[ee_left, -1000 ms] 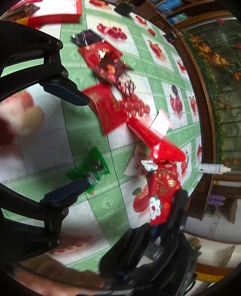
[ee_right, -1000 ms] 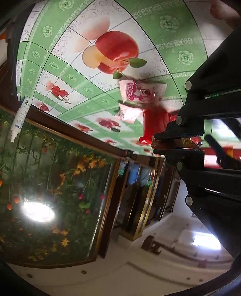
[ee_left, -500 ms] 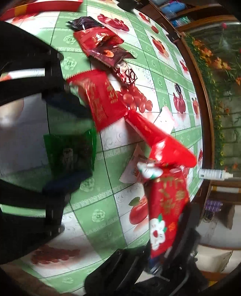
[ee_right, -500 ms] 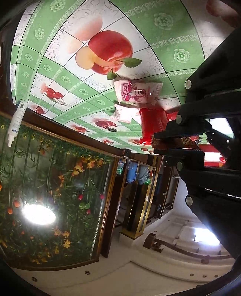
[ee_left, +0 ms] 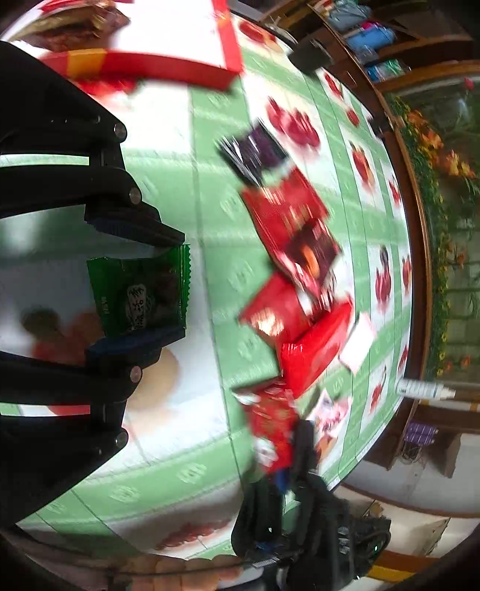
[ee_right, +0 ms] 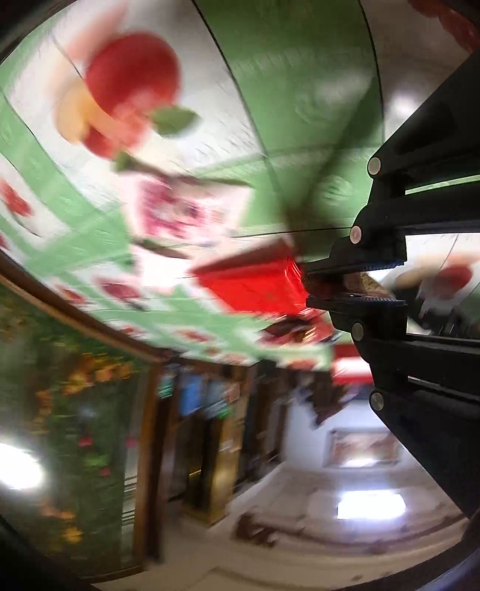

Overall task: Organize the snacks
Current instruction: 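Grasp the green snack packet with the left tool while the right tool grasps a red packet, then carry the red packet into the tray with the right tool and release it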

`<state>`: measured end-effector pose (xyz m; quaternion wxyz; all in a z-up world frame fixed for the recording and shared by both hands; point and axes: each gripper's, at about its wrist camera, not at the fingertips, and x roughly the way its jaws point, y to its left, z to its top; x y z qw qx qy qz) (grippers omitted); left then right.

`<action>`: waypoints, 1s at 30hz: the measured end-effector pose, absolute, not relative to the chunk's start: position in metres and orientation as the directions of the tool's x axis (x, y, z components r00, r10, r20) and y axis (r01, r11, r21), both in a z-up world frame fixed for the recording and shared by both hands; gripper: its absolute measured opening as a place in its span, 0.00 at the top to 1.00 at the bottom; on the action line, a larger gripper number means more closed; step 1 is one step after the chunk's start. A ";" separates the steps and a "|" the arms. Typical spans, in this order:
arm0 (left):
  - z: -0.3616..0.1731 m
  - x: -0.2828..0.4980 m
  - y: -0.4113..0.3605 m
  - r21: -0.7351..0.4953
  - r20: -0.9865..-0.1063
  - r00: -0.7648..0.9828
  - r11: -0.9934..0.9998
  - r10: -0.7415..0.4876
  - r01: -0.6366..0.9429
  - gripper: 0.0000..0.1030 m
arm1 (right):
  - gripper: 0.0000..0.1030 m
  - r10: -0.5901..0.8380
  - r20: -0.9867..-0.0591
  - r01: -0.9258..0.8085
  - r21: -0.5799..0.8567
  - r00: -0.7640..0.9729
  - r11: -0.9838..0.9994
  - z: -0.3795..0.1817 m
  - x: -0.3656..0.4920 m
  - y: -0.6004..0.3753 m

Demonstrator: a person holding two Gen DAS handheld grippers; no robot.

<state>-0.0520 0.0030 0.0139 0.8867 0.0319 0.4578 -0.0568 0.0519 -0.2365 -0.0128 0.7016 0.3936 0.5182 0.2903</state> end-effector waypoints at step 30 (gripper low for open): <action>0.025 -0.101 0.071 -0.031 -0.778 0.627 0.999 -0.038 0.022 0.61 | 0.97 0.752 -0.655 -0.416 0.665 0.073 0.620 0.006 0.016 -0.140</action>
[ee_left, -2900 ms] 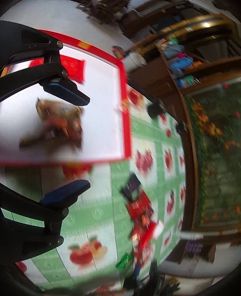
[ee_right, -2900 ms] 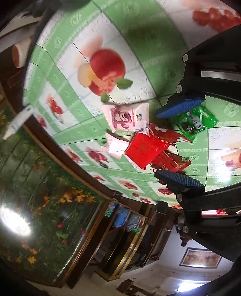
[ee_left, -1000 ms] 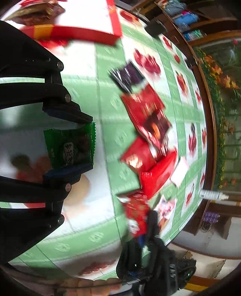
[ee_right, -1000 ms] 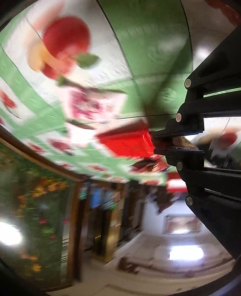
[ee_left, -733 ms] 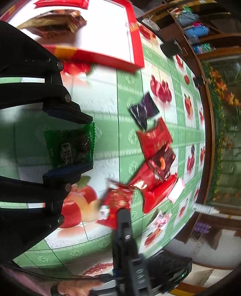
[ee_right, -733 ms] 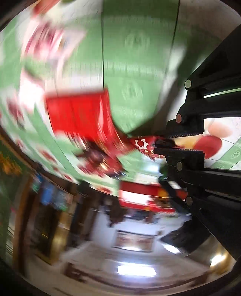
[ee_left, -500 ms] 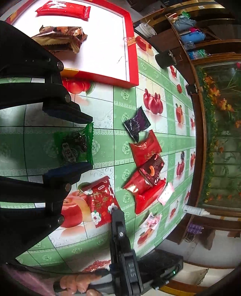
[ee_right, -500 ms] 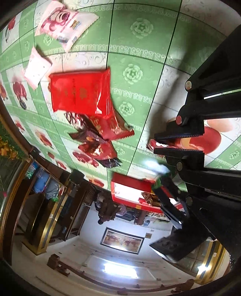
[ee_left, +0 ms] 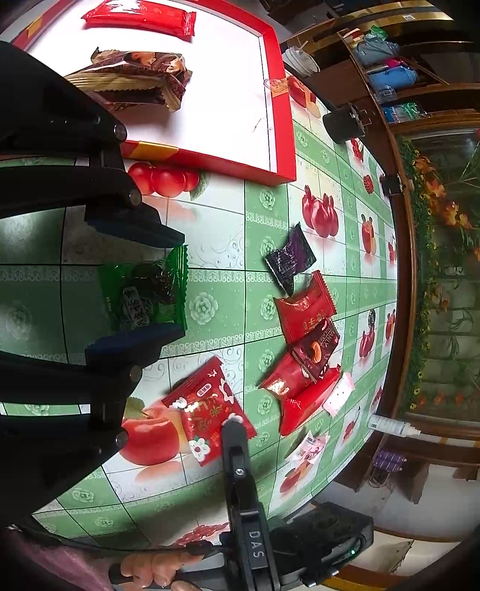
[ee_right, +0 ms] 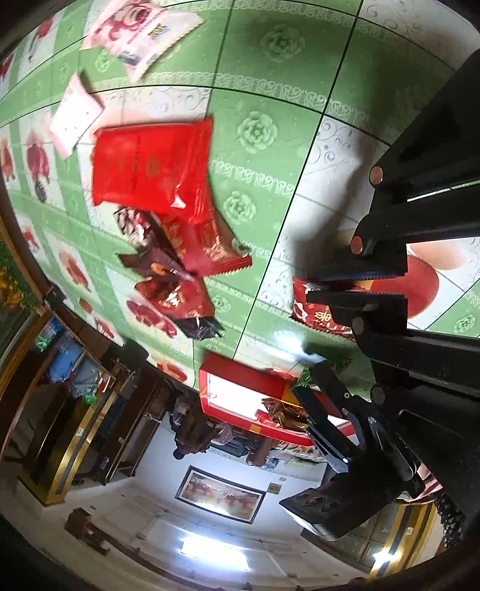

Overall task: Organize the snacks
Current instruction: 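Carry the red packet into the tray with the right tool and release it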

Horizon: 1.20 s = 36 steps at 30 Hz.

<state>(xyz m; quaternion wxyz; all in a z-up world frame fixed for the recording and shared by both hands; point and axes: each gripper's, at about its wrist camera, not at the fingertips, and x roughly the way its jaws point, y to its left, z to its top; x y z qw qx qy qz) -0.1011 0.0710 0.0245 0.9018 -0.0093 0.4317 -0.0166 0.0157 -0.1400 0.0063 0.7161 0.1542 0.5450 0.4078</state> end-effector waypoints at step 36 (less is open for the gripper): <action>0.074 -0.155 0.183 -0.068 -0.662 0.747 0.988 0.058 -0.137 0.63 | 0.99 0.939 -0.299 -0.331 0.880 0.169 0.340 0.030 0.012 -0.099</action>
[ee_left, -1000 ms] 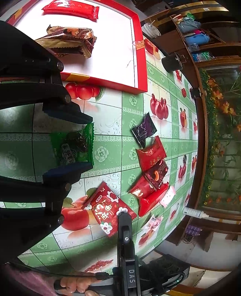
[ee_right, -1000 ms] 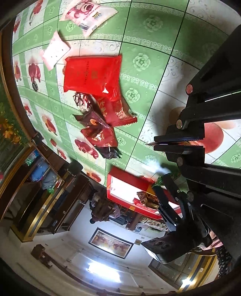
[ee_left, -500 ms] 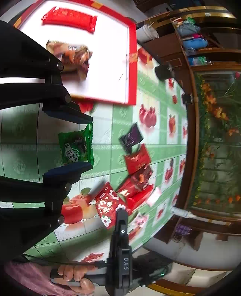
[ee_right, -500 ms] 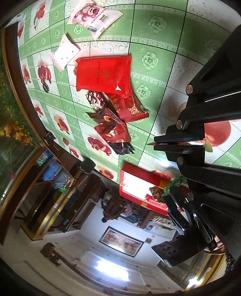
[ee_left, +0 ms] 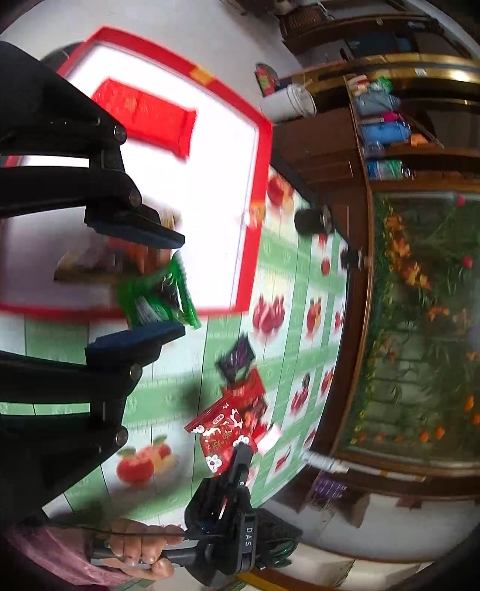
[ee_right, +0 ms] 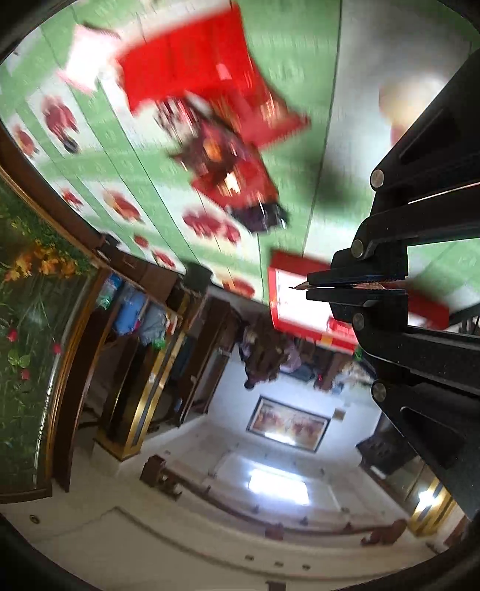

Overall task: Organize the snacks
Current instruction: 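Carry the red packet into the tray with the right tool and release it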

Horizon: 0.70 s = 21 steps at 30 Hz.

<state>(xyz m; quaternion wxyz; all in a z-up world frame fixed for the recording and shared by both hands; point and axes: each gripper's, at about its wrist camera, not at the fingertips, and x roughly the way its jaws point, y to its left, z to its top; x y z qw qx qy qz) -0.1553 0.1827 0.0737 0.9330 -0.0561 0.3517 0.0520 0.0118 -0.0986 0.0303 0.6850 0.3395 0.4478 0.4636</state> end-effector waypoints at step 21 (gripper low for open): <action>0.062 -0.183 0.231 -0.063 -0.668 0.735 0.975 0.119 -0.215 0.63 | 0.85 0.927 -0.375 -0.343 0.872 -0.011 0.348 0.015 -0.015 0.063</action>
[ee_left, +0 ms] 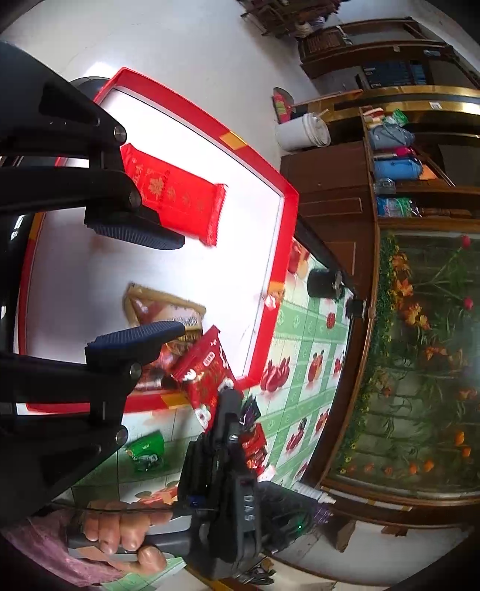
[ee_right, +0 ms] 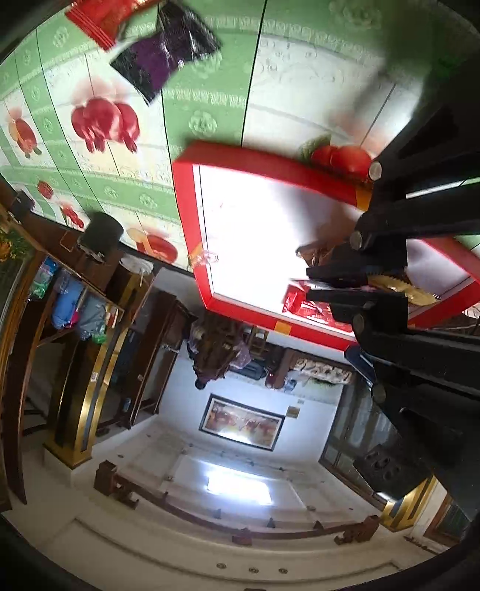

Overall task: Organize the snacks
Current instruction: 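Carry the red packet into the tray with the right tool and release it, then grasp the green packet from the table with the right tool and drop it in the tray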

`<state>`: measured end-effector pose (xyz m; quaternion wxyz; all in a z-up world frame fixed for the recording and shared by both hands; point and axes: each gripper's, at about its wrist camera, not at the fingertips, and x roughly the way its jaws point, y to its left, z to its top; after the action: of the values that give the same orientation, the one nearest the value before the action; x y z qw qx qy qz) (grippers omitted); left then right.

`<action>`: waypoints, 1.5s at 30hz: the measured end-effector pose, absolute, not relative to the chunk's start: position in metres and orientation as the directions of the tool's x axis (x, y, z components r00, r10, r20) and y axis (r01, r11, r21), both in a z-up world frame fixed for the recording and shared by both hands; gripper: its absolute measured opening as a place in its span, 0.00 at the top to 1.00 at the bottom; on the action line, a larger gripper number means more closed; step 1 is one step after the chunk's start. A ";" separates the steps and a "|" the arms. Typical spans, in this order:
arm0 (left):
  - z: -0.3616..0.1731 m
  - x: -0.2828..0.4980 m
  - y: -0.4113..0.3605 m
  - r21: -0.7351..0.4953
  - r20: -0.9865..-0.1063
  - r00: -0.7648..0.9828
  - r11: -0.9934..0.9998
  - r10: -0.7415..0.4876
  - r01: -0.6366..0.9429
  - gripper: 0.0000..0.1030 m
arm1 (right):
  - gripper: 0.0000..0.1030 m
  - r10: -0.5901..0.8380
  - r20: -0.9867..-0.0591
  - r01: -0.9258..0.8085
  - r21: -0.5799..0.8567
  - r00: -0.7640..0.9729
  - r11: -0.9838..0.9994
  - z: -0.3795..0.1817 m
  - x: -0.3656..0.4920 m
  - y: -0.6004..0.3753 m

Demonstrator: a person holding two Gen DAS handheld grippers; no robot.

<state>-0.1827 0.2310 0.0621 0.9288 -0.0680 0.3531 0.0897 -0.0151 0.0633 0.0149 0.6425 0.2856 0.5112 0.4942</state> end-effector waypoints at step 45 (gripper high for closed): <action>0.063 -0.206 0.289 -0.147 -0.656 0.742 0.942 0.136 -0.303 0.62 | 0.70 0.629 -0.736 -0.771 0.241 0.250 0.590 0.054 -0.104 0.100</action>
<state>-0.2064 0.2891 0.0626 0.9252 -0.1229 0.3389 0.1187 -0.1037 0.1003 0.0543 0.7862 -0.0845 0.4204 0.4450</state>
